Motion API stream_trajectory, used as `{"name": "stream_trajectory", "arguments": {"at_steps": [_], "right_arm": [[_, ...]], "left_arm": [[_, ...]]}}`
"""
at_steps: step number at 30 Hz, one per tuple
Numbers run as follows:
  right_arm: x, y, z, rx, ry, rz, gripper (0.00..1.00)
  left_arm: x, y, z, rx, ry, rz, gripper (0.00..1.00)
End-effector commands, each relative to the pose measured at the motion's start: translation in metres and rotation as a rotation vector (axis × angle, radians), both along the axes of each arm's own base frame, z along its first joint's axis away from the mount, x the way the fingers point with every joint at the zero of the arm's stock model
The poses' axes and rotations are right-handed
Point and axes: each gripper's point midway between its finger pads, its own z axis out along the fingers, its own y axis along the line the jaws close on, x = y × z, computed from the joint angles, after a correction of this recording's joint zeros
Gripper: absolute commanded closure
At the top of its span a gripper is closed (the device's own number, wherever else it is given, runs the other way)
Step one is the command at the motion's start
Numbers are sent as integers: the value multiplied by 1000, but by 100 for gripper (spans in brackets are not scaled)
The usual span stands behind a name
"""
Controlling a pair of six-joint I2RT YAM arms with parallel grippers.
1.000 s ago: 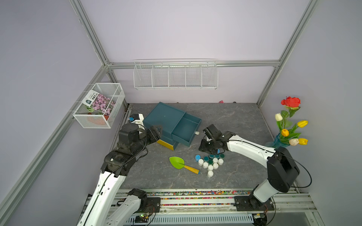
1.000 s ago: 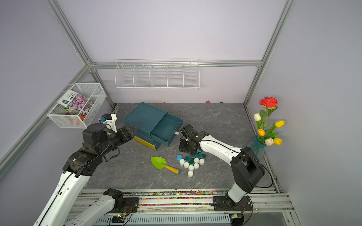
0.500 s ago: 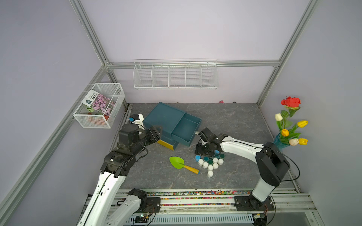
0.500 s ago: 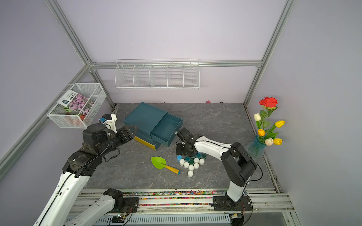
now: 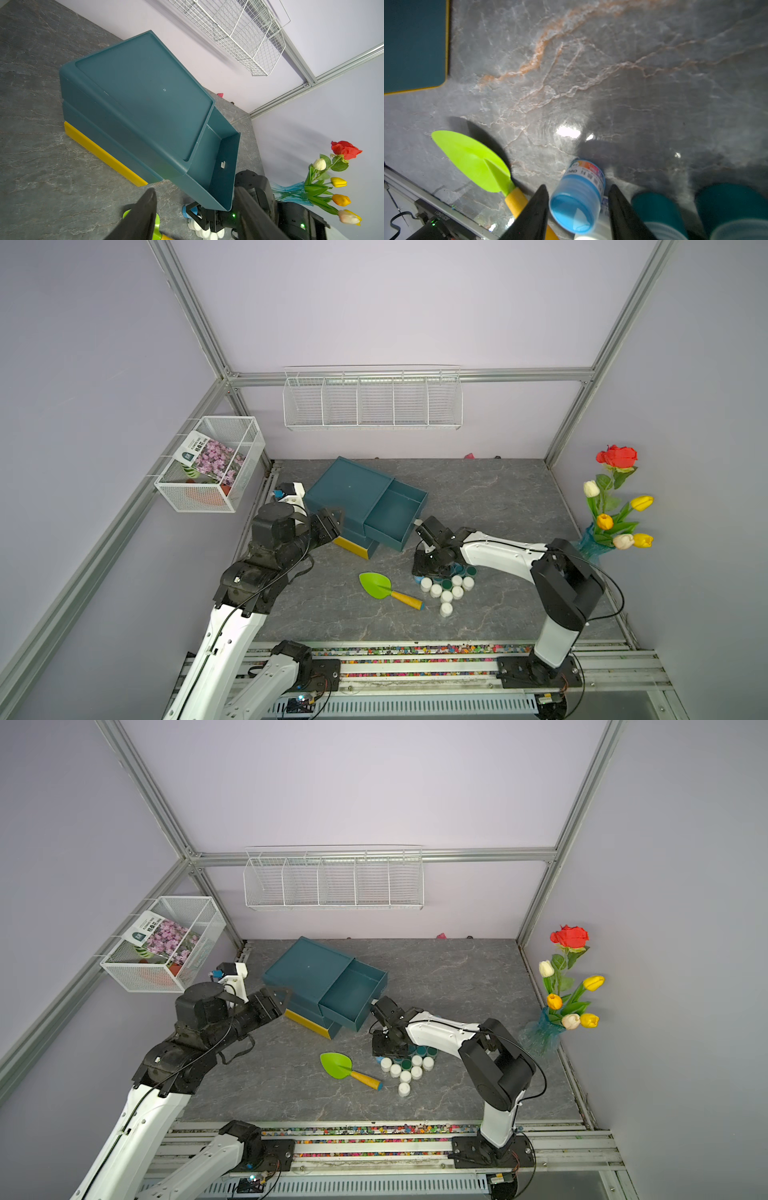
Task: Put the paint cans in the drawer according to color
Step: Pick up the paint can at the center of the board, then place the paint can in the drawer.
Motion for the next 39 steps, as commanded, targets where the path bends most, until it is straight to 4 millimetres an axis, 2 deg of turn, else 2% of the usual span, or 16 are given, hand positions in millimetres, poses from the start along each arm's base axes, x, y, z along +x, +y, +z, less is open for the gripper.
{"name": "stream_trajectory", "arguments": {"at_steps": [1, 4, 8, 10, 14, 17, 19, 22, 26, 28, 30, 32, 35, 39], "right_arm": [[-7, -10, -14, -72, 34, 8, 53], [-6, -14, -14, -94, 25, -1, 56], [-4, -20, -8, -117, 5, -17, 70], [-2, -23, -1, -125, -14, -25, 77], [2, -42, 19, -186, -59, -67, 86], [7, -71, 50, -256, -113, -148, 89], [11, -86, 79, -274, -162, -181, 91], [22, -94, 136, -253, -297, -181, 92], [40, -86, 211, -166, -456, -167, 92], [49, -72, 233, -135, -475, -139, 92], [59, -50, 250, -90, -464, -89, 94], [67, -29, 260, -63, -449, -52, 94], [78, -1, 263, -45, -429, 1, 95], [77, 30, 253, -42, -372, 66, 96]], "left_arm": [[-1, 0, 1, -2, -3, 2, 38], [-2, 0, 1, -2, -2, 2, 38], [-1, 0, 0, -2, -1, 3, 38], [-2, 0, 0, -2, -2, 2, 38], [-1, 0, 0, 0, -4, 2, 38], [-1, 0, 2, 4, -10, -1, 38], [-1, 0, 3, 10, -15, -4, 38], [-1, -1, 5, 26, -23, -17, 38], [-1, -6, 9, 65, -47, -67, 39], [-1, -11, 11, 87, -61, -106, 40], [-1, -17, 11, 120, -69, -155, 41], [1, -21, 12, 150, -68, -180, 42], [2, -22, 15, 167, -72, -181, 42], [3, -22, 18, 143, -80, -168, 42]]}}
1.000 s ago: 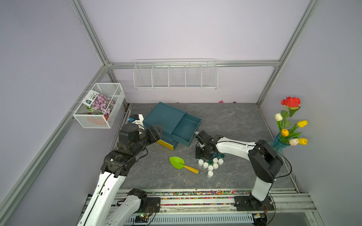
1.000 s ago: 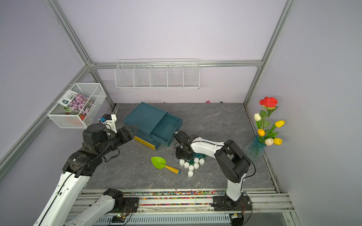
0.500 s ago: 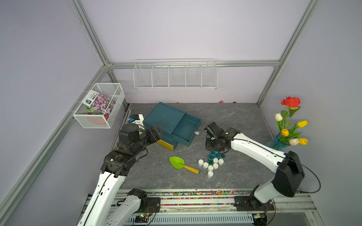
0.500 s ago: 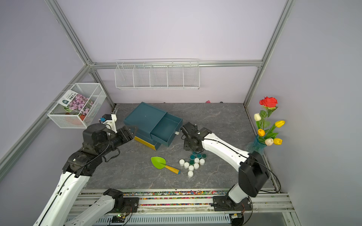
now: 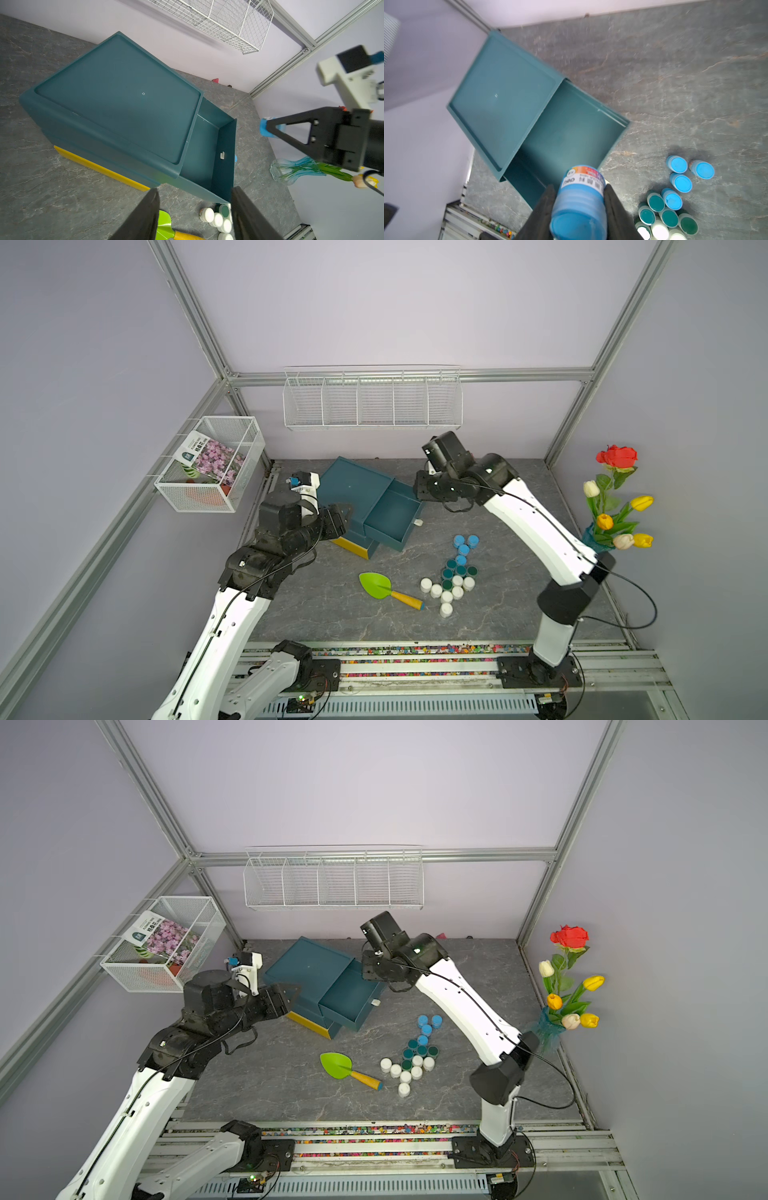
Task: Put the paint cans in the drawer according to color
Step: Place the paint can in the drawer, then pick up the paint can at the center of the board.
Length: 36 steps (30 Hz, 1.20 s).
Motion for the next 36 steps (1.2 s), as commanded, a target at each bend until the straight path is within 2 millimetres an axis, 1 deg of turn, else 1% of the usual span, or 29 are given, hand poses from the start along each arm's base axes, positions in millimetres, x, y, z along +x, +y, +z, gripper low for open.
{"name": "stream_trajectory", "arguments": {"at_steps": [1, 5, 8, 11, 19, 22, 23, 26, 29, 31, 33, 36], "right_arm": [[-24, 12, -25, -77, 123, 85, 96], [-33, 34, -41, -88, 158, 154, 95], [-37, 41, -59, -114, 206, 191, 94], [-39, 43, -73, -161, 232, 215, 93], [-38, 47, -93, -204, 264, 244, 83], [-37, 48, -101, -215, 276, 245, 82], [-37, 48, -101, -214, 275, 245, 78], [-35, 50, -102, -213, 270, 245, 62], [-33, 52, -99, -203, 258, 247, 49], [-31, 54, -92, -187, 236, 247, 46], [-29, 54, -81, -170, 204, 243, 44], [-25, 51, -60, -150, 150, 229, 43]], "left_arm": [[-4, -1, 10, 0, -29, -15, 42], [-5, 0, 8, -14, -23, -4, 41], [-6, 0, 7, -15, -22, -3, 41], [-5, 1, 7, -15, -21, 1, 42], [-4, 0, 6, -24, -17, 2, 41], [-5, 1, 7, -20, -18, 4, 41], [-5, 1, 8, -19, -20, 5, 41], [-6, 1, 8, -19, -21, 4, 42], [-7, -1, 6, -18, -19, -12, 42], [-9, -3, 6, -10, -30, -33, 41], [-11, -3, 7, 11, -50, -51, 41], [-16, -1, 6, 64, -80, -79, 41]]}}
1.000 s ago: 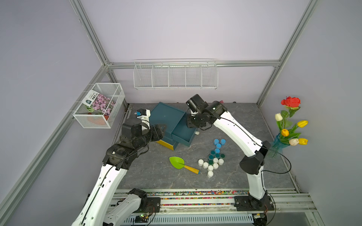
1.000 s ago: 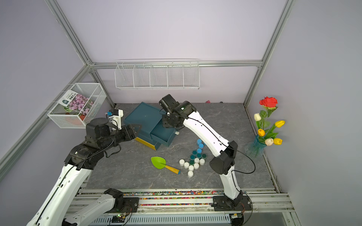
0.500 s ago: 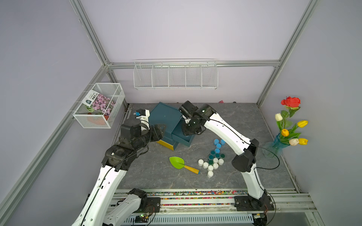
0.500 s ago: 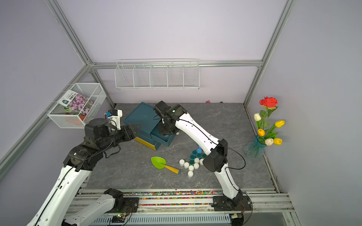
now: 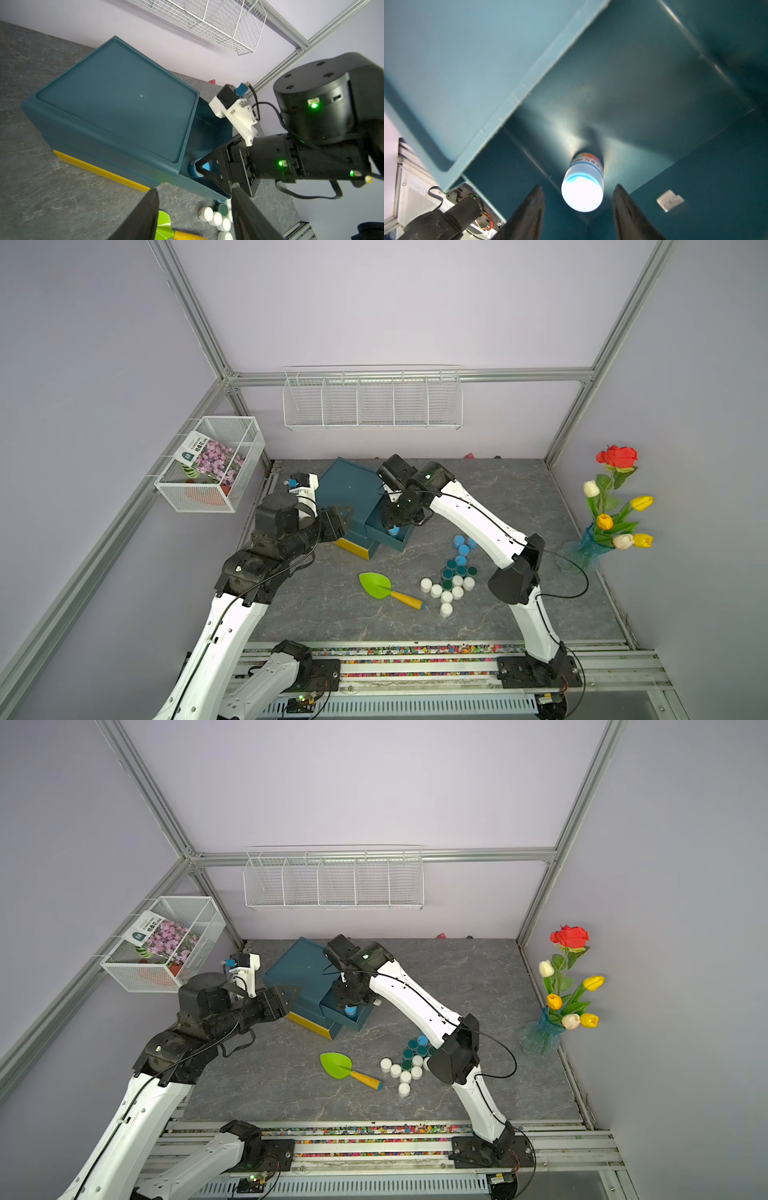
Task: Put the paint cans in the drawer according to color
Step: Pick up the paint can at the center of the board.
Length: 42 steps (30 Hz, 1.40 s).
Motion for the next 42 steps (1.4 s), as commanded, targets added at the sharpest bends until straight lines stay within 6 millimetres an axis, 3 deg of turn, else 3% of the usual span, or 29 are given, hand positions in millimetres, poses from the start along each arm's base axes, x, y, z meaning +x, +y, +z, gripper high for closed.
{"name": "stream_trajectory", "arguments": {"at_steps": [1, 5, 8, 13, 15, 19, 22, 33, 42], "right_arm": [[4, -6, 35, 38, -85, -12, 43], [8, -22, 72, 71, -173, -57, 43], [13, -46, 95, 75, -230, -118, 43], [24, -108, 100, 43, -276, -279, 45], [26, -135, 87, 45, -258, -346, 45], [27, -184, 42, 42, -158, -471, 46], [32, -201, 6, 48, -78, -501, 46], [62, -208, -100, -138, 156, -486, 46], [66, -207, -144, -194, 228, -444, 45]], "left_arm": [[-10, -1, 2, 73, -58, -66, 41], [-19, 1, 0, 134, -103, -108, 42], [-31, 3, -1, 178, -135, -144, 42], [-48, 5, -15, 229, -140, -205, 42], [-59, 6, -17, 226, -157, -220, 42], [-68, 6, -31, 207, -143, -237, 43], [-68, 6, -33, 196, -143, -228, 43], [-59, 3, -22, 184, -149, -220, 43], [-57, 5, -16, 176, -156, -201, 42]]}}
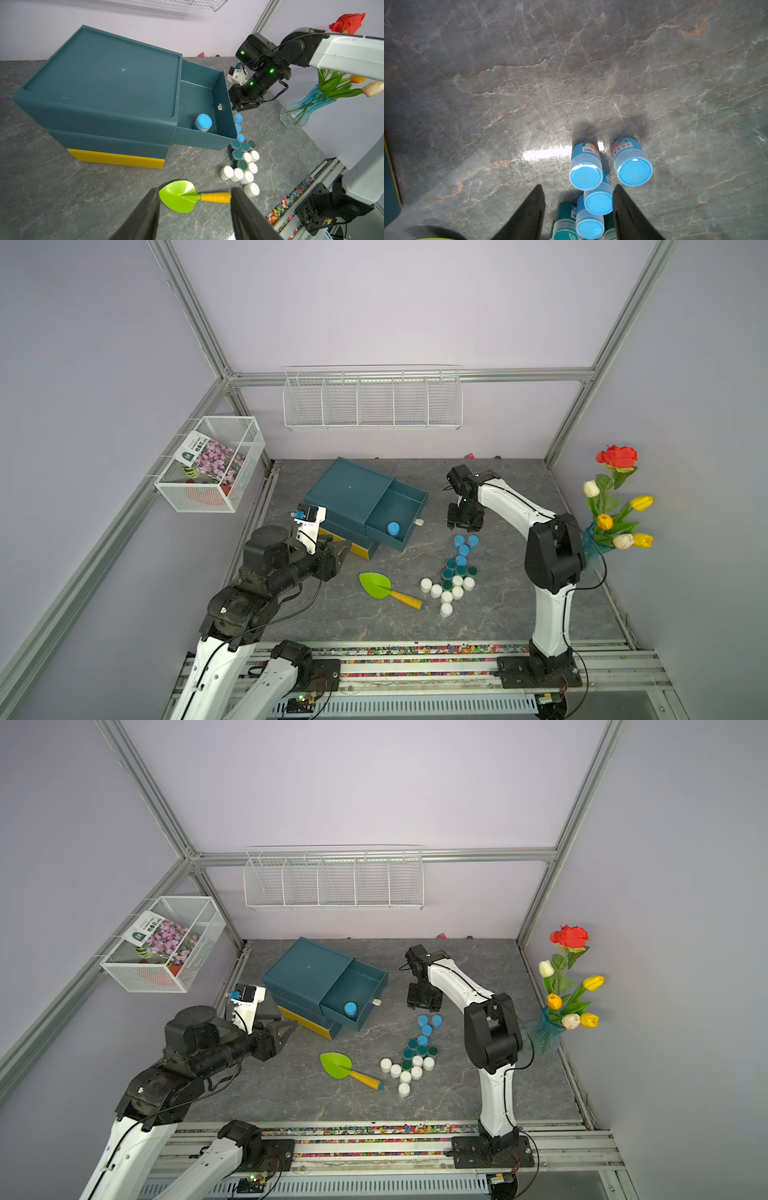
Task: Put the paint cans in the drawer according to color
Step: Pick up the paint can at the center of the board, then place the paint can in the drawer.
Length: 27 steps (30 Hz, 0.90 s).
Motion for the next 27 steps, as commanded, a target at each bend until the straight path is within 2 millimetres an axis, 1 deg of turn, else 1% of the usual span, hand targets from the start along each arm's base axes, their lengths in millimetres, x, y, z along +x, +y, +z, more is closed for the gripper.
{"name": "stream_trajectory", "arguments": {"at_steps": [1, 5, 8, 12, 14, 16, 17, 21, 22, 24, 26, 27], "right_arm": [[5, 1, -13, -8, 24, 46, 45], [2, 1, -28, -23, 66, 74, 45], [-2, -1, -36, -33, 88, 75, 47], [-10, -5, -41, -47, 102, 73, 50], [-14, -6, -45, -46, 111, 72, 54], [-16, -8, -47, -51, 114, 68, 61], [-18, -9, -47, -54, 116, 65, 62], [-19, -11, -50, -66, 120, 54, 63], [-18, -11, -49, -63, 115, 54, 67], [-17, -10, -45, -62, 99, 51, 80], [-14, -11, -35, -65, 70, 48, 90], [-13, -11, -28, -71, 53, 48, 92]], "left_arm": [[1, -1, 16, -20, -37, 2, 42], [2, -1, 15, -21, -32, 3, 41], [2, -2, 15, -20, -31, 4, 41], [3, -2, 15, -22, -29, 4, 41], [4, -2, 16, -24, -30, 4, 41], [5, -3, 17, -25, -32, 2, 41], [5, -4, 17, -24, -30, -1, 41], [6, -4, 17, -23, -32, -3, 41], [6, -4, 17, -23, -32, -4, 41], [6, -5, 18, -25, -33, -6, 41], [6, -5, 17, -25, -30, -6, 41], [6, -5, 18, -28, -32, -4, 41]]}}
